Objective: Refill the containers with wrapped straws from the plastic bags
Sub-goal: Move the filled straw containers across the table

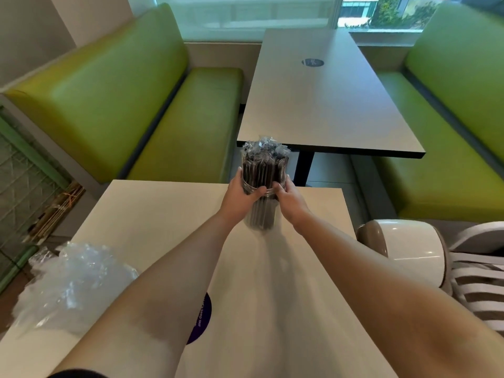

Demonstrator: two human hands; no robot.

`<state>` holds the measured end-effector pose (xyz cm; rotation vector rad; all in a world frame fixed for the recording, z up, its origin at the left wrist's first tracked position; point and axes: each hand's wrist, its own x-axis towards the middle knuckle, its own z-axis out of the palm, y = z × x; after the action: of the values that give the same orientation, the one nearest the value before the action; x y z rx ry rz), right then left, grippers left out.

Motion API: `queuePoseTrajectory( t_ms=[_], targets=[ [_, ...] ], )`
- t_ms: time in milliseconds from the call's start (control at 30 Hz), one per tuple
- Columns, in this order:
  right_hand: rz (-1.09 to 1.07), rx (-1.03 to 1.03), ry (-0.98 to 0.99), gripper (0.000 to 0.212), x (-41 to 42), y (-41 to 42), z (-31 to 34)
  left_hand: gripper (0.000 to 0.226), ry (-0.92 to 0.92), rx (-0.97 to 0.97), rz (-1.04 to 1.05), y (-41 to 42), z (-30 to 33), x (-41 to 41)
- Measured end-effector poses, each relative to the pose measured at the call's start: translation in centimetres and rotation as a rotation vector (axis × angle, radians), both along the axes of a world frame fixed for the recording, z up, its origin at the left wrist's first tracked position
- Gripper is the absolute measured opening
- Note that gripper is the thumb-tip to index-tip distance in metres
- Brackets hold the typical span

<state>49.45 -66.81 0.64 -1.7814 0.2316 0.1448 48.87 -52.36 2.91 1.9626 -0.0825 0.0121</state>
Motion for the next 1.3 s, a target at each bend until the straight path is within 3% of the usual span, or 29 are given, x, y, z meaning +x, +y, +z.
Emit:
queuePoseTrajectory(
  t_ms=[433,533,600,800,1033,1300],
  targets=[
    [-0.021,-0.013,-0.017,0.066,1.5,0.4,-0.2,0.061,0.073,0.017,0.017,-0.1,0.1,1.3],
    [-0.038,-0.026,-0.022,0.058,0.7,0.6,1.1,0.096,0.114,0.053,0.051,0.1,0.7,0.9],
    [-0.049,-0.043,-0.027,0.057,-0.3,0.7,2.0,0.107,0.168,0.098,0.071,0.3,1.4,0.0],
    [-0.065,-0.185,-0.030,0.059,-5.5,1.6,3.6,0.076,0.153,0.155,0.122,0.7,2.0,-4.1],
    [-0.041,-0.221,0.018,0.047,-14.5,4.9,5.0,0.048,0.142,0.171,0.205,3.9,3.2,-12.9],
    [-0.001,-0.289,0.015,0.034,-25.8,12.3,7.3,0.033,0.115,0.139,0.195,9.4,5.5,-25.2]
  ],
)
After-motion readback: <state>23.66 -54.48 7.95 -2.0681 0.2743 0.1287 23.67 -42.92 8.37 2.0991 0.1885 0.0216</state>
